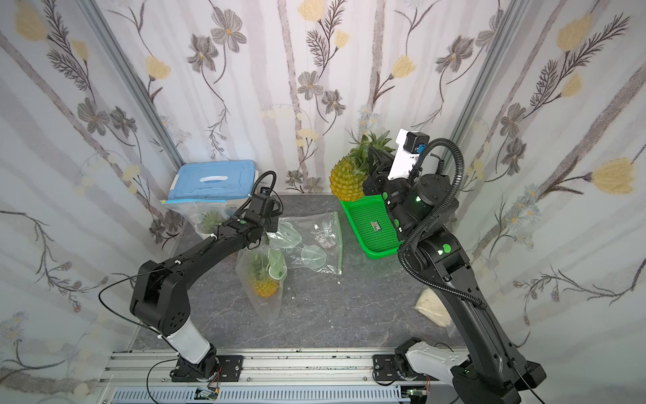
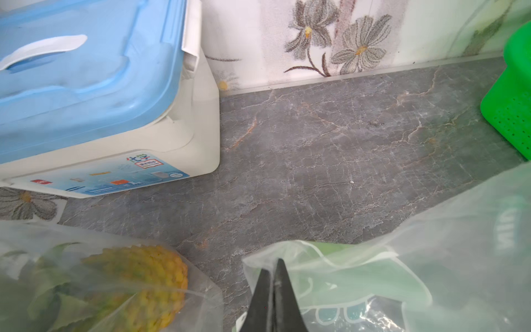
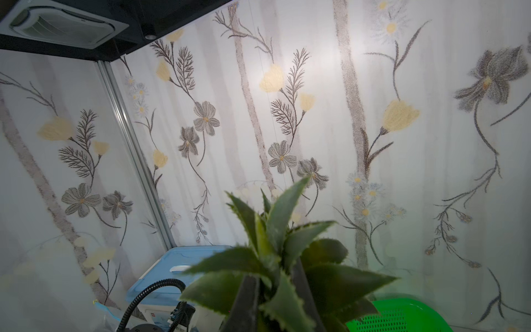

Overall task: Open the zip-top bag and take out the pineapple
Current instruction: Place the zipper food storage bag at the center of the board, then place the pineapple in the basket.

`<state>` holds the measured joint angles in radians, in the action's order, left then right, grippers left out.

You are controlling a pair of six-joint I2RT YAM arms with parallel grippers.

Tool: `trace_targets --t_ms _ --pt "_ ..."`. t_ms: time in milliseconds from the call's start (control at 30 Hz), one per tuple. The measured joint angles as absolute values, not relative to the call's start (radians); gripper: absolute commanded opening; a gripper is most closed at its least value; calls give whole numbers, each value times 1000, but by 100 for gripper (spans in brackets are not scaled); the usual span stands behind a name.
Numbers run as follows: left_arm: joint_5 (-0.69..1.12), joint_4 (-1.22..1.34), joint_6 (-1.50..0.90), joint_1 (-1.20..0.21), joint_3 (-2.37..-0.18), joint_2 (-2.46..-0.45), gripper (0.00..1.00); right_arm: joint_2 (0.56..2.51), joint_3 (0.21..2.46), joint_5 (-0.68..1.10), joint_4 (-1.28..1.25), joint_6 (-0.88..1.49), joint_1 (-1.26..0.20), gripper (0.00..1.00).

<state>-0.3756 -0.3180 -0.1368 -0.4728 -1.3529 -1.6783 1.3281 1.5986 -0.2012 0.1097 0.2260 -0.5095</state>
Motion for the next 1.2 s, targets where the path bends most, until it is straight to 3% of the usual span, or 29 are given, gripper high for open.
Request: trace_targets --t_ms 133,267,300,433,867,1200 --pt "-430 -334 -174 -468 -1391 -1646 1 1374 1575 -266 140 226 -511 0" --pt "-457 -371 -190 -448 -1480 -1682 55 1431 1558 -336 186 222 -511 0" --pt "-461 -373 -192 -444 -1491 -1692 62 1447 1557 -352 197 222 -511 0" --pt "-439 -372 -202 -447 -1477 -1697 74 1507 1556 -426 216 222 -511 0" --pt "-283 -331 -215 -455 -1328 -1455 76 1765 1678 -463 220 200 -397 0" --pt "-220 -338 -216 -490 -1235 -1236 75 2129 2020 -394 244 213 -280 0"
